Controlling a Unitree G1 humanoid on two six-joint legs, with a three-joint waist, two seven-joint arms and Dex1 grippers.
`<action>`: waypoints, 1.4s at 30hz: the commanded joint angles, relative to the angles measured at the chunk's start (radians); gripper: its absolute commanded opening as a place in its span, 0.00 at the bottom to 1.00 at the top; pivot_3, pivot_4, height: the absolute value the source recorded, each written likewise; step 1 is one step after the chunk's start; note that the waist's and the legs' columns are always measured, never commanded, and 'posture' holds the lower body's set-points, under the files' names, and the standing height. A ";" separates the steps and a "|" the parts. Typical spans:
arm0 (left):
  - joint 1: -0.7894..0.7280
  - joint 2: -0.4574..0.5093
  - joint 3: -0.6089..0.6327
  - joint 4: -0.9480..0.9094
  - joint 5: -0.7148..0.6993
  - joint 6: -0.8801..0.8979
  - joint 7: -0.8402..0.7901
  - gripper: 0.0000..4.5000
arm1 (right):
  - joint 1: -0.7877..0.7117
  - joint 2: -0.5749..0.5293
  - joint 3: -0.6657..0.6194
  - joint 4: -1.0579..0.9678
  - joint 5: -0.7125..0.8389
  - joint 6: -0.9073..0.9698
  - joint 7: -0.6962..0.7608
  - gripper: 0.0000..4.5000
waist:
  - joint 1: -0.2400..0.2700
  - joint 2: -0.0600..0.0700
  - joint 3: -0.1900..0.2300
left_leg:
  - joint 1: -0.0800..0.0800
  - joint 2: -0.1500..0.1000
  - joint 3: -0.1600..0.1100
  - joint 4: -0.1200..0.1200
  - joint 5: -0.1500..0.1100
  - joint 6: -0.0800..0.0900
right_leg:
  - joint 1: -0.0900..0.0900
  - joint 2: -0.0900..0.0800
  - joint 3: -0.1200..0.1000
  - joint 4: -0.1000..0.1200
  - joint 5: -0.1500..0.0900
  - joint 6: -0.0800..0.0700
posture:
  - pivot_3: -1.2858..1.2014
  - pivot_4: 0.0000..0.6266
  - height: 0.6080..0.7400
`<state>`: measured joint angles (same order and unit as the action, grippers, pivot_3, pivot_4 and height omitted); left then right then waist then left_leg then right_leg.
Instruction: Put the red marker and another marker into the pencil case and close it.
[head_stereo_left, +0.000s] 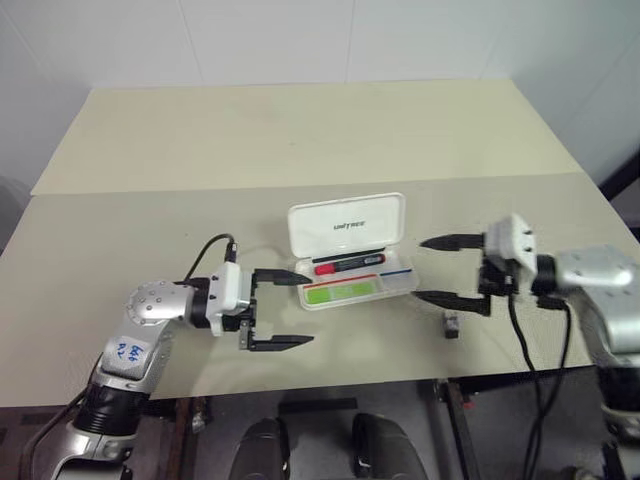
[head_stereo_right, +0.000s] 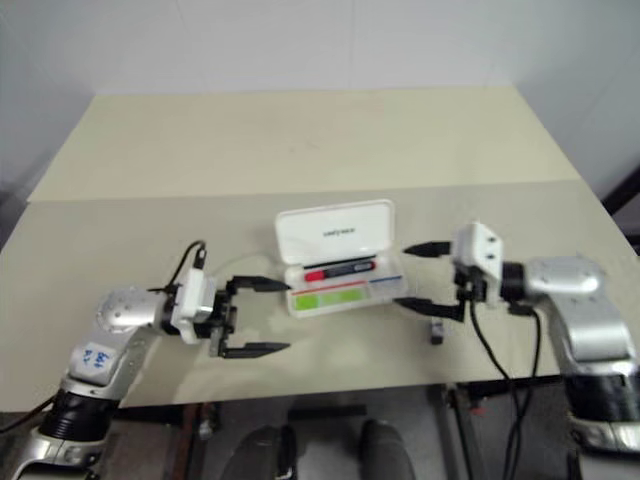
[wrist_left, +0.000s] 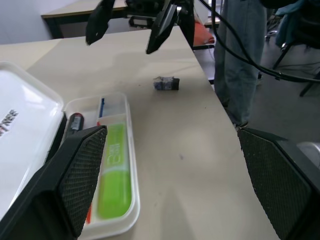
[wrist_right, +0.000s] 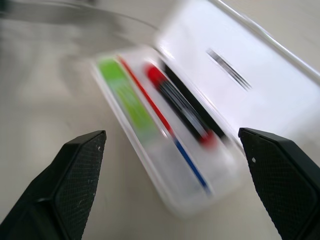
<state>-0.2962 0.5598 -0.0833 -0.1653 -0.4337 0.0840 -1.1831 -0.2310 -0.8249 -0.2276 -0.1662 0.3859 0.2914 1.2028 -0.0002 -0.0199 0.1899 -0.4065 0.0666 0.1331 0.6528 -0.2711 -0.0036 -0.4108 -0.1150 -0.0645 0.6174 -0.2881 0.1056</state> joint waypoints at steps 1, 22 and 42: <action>-0.002 -0.013 -0.014 -0.017 -0.019 -0.003 -0.013 1.00 | 0.124 -0.047 -0.147 -0.113 0.023 0.053 -0.065 0.99 | 0.000 0.000 0.000 | 0.000 0.000 0.000 0.000 0.000 0.000 | 0.000 0.000 0.000 0.000 0.000 0.000 | 0.52 0.24 1.00; -0.032 -0.032 -0.025 0.012 -0.019 0.014 -0.033 1.00 | 0.569 0.283 -0.254 -0.589 0.082 0.407 -0.621 0.99 | 0.002 -0.002 -0.002 | 0.001 0.000 -0.012 -0.001 0.000 0.002 | 0.002 0.001 0.000 0.001 0.000 -0.002 | 0.52 0.24 1.00; -0.029 -0.003 -0.003 -0.036 -0.029 0.064 -0.015 1.00 | 0.535 0.454 0.078 -0.542 -0.069 0.365 -0.886 0.99 | -0.002 -0.004 -0.003 | 0.001 0.000 -0.013 -0.001 0.000 0.002 | 0.001 0.001 -0.001 0.000 -0.001 -0.002 | 0.52 0.24 1.00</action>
<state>-0.3185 0.5510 -0.1128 -0.1552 -0.4406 0.1454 -1.2043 0.3018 -0.3768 -0.1581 -0.7235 0.3345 0.6771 0.3339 -0.0020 -0.0236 0.1873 -0.4058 0.0663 0.1206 0.6514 -0.2708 -0.0019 -0.4094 -0.1142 -0.0651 0.6178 -0.2889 0.1033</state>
